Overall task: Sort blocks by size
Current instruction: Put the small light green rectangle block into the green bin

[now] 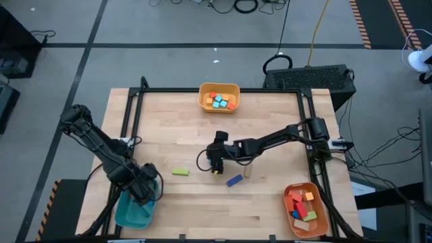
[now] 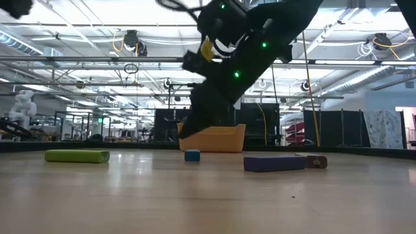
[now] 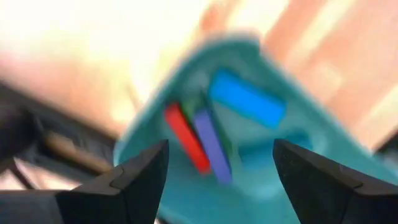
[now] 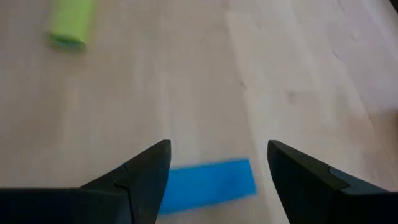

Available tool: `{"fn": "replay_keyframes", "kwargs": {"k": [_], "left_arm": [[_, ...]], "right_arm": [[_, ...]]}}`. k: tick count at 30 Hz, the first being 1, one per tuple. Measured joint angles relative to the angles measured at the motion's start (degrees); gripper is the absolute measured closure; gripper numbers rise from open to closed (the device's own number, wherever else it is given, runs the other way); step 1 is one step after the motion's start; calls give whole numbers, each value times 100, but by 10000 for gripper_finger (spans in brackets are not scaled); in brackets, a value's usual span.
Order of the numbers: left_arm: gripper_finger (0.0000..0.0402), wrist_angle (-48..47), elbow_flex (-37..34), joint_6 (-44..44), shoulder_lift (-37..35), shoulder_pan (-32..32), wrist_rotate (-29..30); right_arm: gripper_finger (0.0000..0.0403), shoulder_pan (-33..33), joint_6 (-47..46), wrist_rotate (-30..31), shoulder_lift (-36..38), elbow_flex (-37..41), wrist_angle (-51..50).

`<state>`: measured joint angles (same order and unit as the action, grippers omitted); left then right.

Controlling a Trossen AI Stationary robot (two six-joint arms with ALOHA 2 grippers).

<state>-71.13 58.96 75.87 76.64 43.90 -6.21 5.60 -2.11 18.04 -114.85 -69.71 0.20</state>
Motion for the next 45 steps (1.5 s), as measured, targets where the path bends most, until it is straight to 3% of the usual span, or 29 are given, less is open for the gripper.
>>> {"fn": "replay_keyframes", "kwargs": {"k": [5,9,21,26,32,40,45], "left_arm": [[112,59,0,-190,0,-17,814],[112,139,0,-444,0,-55,1028],[112,644,0,-1403,0,-317,2639],[112,667,0,-1710,0,-466,3066],[112,667,0,-1827,0,-642,3088],[112,660,0,-1818,0,-737,3088],[112,668,0,-1826,0,-810,3261]], "right_arm": [[149,139,-2,-503,0,-9,508],[149,315,-2,-509,-34,-11,1031],[149,580,-62,-599,-792,-75,2929],[149,461,-232,-862,-1223,-725,2582],[149,416,-321,-944,-1902,-1660,1540],[151,405,-337,-938,-2135,-1865,1459],[184,377,-347,-942,-2135,-1867,1456]]}}
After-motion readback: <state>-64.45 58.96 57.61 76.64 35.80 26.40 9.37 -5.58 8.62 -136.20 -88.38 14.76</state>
